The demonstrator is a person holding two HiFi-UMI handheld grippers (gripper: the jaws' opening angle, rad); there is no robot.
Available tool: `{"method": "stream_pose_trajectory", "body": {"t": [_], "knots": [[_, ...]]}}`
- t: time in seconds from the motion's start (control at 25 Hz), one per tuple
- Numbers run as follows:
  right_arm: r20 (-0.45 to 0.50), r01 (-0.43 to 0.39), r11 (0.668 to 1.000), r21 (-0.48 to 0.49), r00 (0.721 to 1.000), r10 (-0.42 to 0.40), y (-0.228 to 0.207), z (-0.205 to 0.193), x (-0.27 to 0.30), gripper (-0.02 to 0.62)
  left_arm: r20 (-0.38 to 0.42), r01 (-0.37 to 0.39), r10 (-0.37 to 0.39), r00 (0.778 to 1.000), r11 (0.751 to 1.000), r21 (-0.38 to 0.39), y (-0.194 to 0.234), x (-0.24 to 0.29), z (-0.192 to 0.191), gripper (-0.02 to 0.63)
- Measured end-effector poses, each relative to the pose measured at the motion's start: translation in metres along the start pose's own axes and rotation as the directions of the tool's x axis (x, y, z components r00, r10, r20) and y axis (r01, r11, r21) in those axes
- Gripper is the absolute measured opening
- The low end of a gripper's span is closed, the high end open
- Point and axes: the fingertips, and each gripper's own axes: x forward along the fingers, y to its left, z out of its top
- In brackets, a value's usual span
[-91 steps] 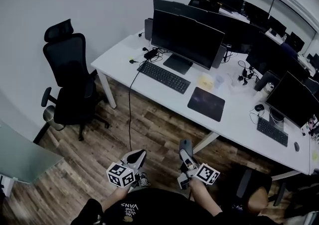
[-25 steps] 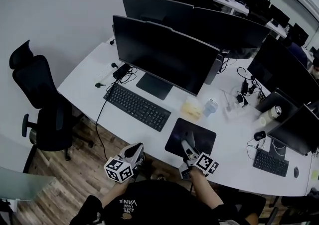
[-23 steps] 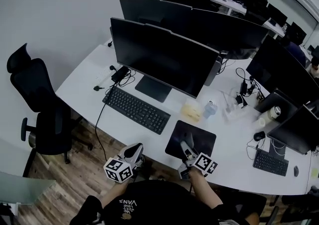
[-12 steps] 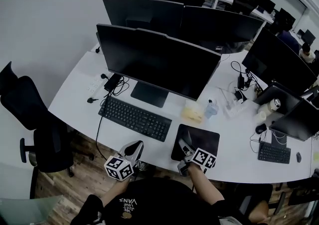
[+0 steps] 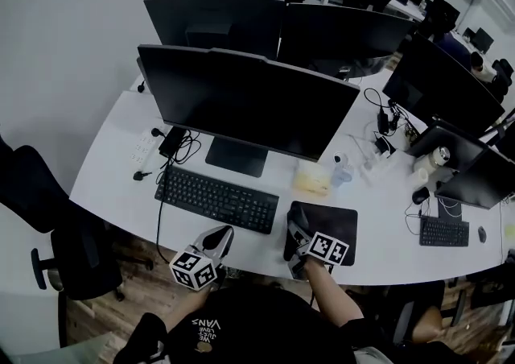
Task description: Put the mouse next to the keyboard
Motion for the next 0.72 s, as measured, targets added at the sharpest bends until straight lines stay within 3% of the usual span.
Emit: {"method": "stream_pose_trajectory", "body": {"t": [0.48,0.72], "knots": [[-0.016,0.181,0.975,-0.13,0.983,-0.184,-0.012,0.002,0.008,0.178,-0.046,0.098,-0.097,0.994,0.995,0.02,0.012,0.024,0.014,0.002],[0.007,0.258,0.953,-0.161,0.965,-0.261,-0.023,0.012,0.002,0.226,-0.063,0.122,-0.121,0.991,0.992,0.017,0.017,0.03,0.014,0.002]]}}
